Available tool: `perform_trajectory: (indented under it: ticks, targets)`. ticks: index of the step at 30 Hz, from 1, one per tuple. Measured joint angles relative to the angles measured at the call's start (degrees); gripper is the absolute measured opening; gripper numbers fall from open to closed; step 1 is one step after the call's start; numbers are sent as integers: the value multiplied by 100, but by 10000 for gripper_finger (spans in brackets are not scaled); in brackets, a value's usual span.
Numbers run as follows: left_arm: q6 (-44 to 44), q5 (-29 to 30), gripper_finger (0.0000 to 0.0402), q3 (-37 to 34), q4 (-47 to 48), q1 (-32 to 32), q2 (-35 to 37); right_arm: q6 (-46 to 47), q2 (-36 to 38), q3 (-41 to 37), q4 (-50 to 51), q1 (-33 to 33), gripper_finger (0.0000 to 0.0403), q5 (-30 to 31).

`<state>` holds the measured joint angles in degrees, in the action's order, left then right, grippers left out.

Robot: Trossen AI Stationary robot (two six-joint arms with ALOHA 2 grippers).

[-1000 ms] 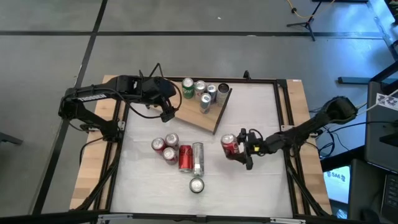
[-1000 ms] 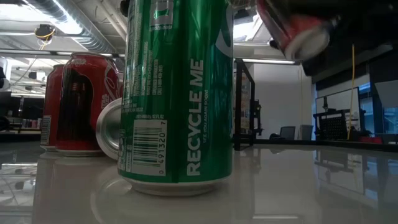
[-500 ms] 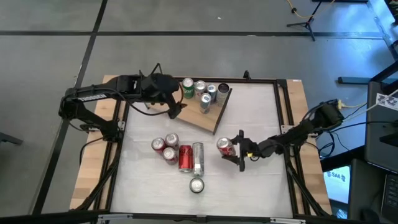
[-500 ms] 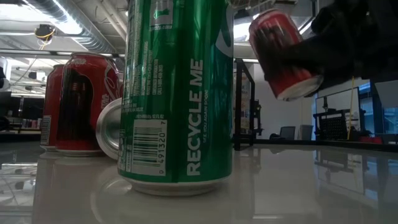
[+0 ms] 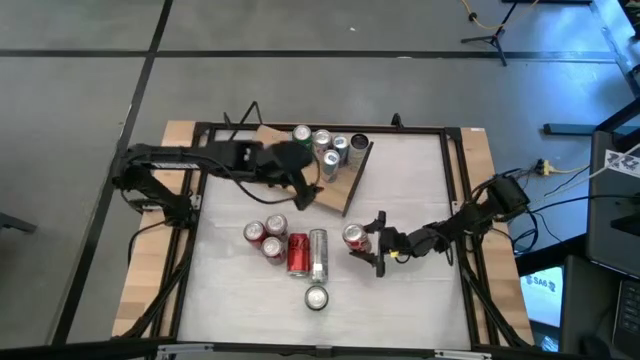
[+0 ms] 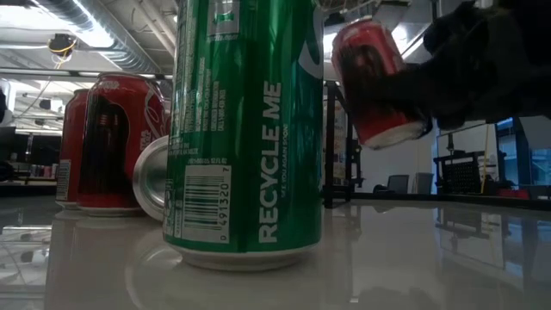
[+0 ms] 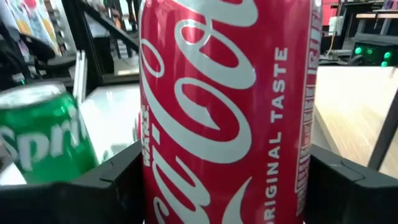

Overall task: Place canned beverage on shelf
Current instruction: Put the right red white soda can on the shelf

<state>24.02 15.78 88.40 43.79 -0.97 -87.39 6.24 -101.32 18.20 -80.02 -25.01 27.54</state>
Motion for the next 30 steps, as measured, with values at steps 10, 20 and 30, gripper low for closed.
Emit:
perform_trajectory:
  ticks: [10,20,30]
  targets:
    - [420,-2,390,0,-542,336,-691,-60,-894,422,-395,332,297,-380]
    - [1279,7,389,4,-516,721,-918,-167,-1318,731,-384,380,297,-355]
    - [2728,-226,389,4,-250,1005,-1425,-219,-1326,772,-247,380,299,-359]
